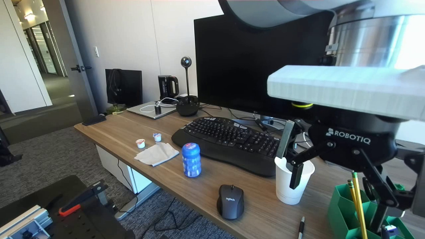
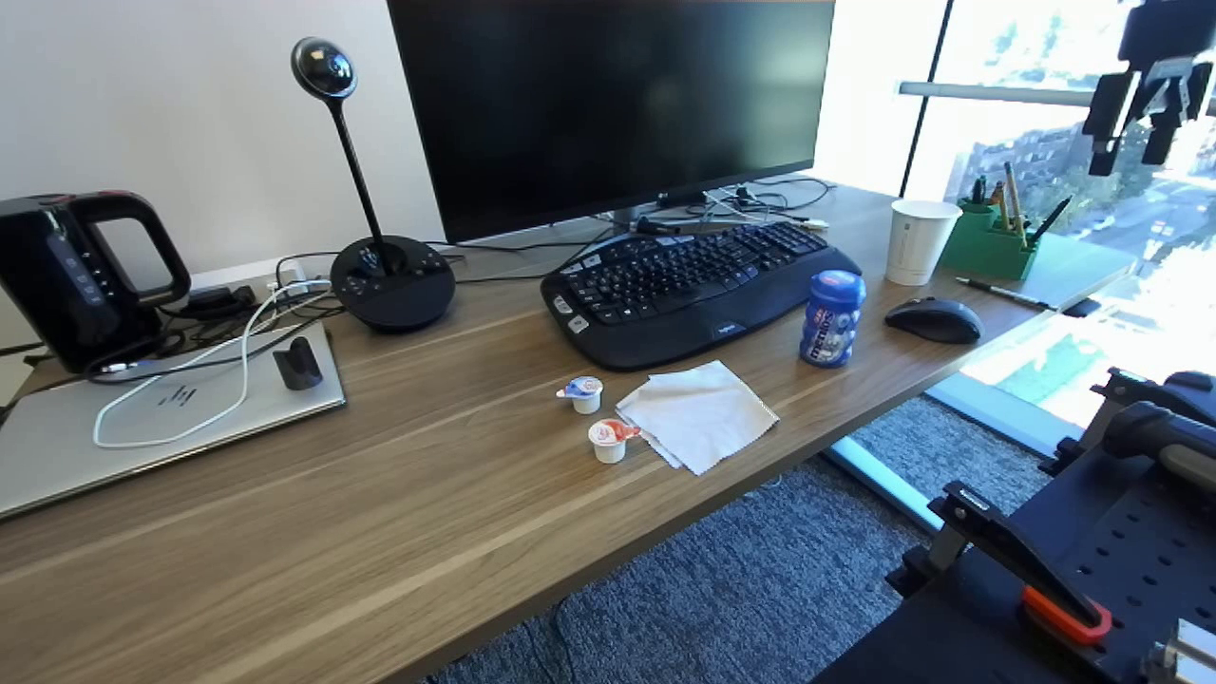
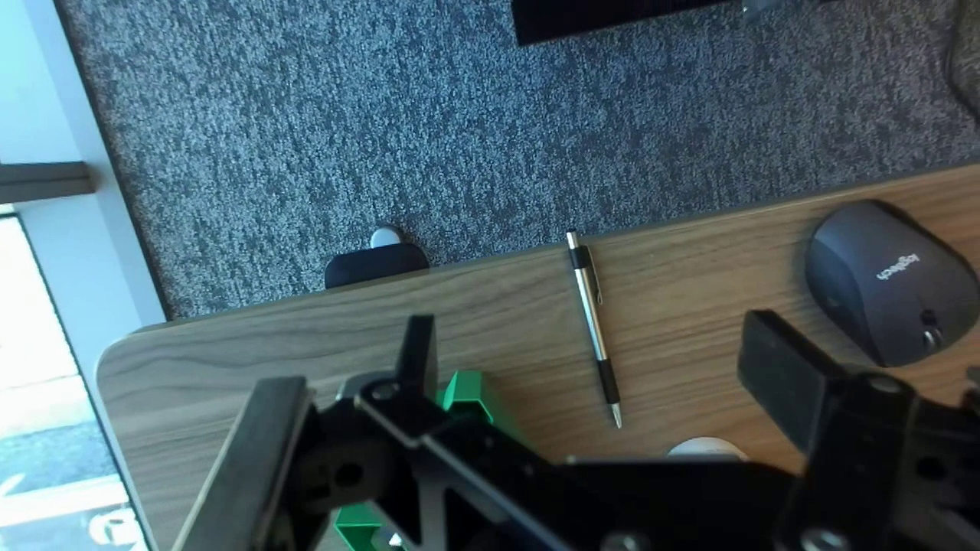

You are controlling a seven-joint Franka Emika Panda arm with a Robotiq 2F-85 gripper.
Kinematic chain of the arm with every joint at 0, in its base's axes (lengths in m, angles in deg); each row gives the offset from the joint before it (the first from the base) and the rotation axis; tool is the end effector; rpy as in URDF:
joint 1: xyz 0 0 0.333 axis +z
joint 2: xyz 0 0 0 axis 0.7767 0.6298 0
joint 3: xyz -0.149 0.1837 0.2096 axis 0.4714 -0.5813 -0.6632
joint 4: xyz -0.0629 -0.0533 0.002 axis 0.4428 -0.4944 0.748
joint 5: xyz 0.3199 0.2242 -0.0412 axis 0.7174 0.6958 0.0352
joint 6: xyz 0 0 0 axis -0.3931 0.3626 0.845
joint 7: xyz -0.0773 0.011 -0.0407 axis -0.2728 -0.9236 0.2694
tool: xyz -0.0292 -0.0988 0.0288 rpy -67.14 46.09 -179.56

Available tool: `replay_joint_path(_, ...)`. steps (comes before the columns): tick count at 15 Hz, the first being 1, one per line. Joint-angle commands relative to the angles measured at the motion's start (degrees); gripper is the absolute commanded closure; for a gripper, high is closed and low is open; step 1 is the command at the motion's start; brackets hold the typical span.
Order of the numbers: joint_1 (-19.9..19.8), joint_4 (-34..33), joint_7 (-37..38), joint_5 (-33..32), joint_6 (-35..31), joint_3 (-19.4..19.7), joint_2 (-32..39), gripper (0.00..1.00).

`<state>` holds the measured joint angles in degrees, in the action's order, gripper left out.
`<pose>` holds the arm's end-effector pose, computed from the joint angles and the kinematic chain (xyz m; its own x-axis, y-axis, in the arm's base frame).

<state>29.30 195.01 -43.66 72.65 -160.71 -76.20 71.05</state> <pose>0.5127 -0.3349 0.2823 0.9809 -0.1459 -0.1285 -0.1410 -0.9889 0.0464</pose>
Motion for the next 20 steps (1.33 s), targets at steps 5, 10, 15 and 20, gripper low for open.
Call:
replay_joint_path(5, -0.83, 3.71, -9.45, 0.57, 7.01, -0.39, -7.57, 0.00)
replay_joint_path(10, -0.31, 3.78, -10.23, 0.80, 8.66, 0.13, -8.75, 0.00)
replay_joint_path(15, 0.07, 4.30, -10.68, 0.46, 6.76, -0.04, -7.37, 0.00)
replay_joint_path(20, 0.17, 2.82, -11.19, 0.85, 3.86, -0.60, -4.07, 0.00)
